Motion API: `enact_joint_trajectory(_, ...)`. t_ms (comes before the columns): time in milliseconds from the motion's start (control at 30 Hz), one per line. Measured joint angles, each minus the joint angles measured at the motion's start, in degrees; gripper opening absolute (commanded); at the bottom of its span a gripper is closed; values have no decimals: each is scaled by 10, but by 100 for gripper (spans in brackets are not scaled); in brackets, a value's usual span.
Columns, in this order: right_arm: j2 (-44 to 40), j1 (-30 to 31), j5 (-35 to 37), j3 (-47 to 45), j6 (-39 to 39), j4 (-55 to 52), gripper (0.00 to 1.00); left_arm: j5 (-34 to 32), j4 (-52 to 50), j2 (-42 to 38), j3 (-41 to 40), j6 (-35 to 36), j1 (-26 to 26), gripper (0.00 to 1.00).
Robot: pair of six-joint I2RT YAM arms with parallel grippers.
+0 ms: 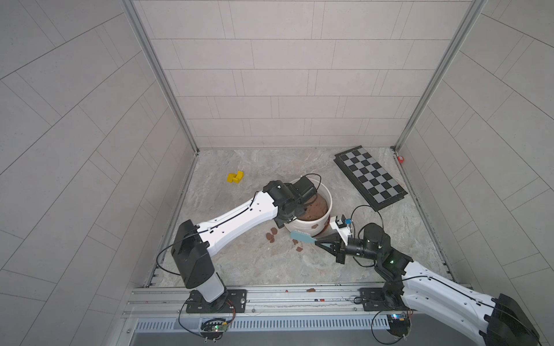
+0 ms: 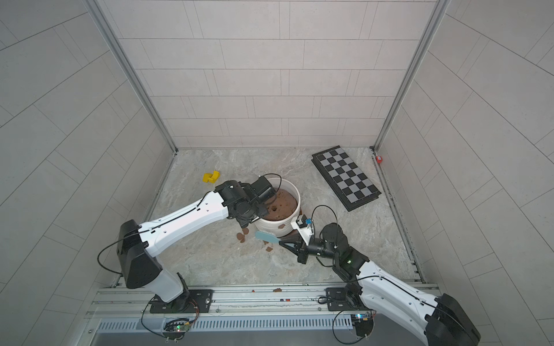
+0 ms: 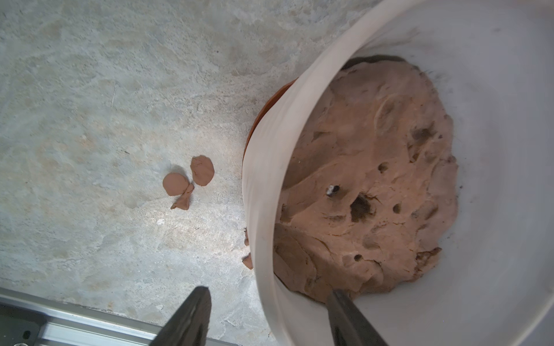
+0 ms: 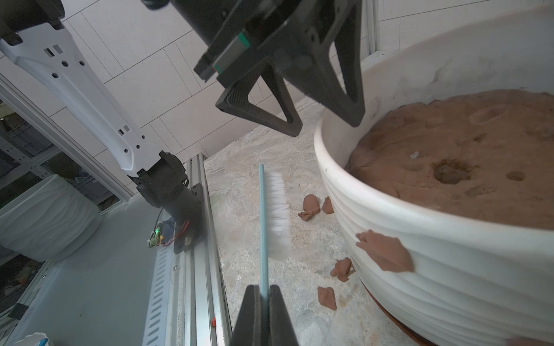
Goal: Scrub the dried mud off the ceramic pot
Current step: Rotate the pot at the center of the board.
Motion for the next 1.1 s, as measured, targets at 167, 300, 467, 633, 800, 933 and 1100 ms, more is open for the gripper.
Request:
enact_joint_trajectory(167,-9,0,0,-7,2,0,0,1,1,33,2,-19,-9,53)
enact_joint_trajectory(300,-10,-1,0,-8,2,0,0,0,8,37,2,-31,-14,37)
enact_joint_trajectory(467,-10,-1,0,-8,4,1,0,-2,12,39,3,-60,-11,26)
enact_joint_trajectory(633,-12,-1,0,-8,4,0,0,-12,7,43,7,-65,-6,21)
enact_joint_trajectory(800,-11,-1,2,-8,4,-1,0,-22,8,43,7,-54,-2,20)
enact_joint_trajectory(933,-9,-1,9,-2,0,-15,0,-20,6,45,10,-42,6,19)
enact_joint_trajectory(1100,-10,-1,20,14,-6,-35,0,-21,-16,62,34,-7,17,17)
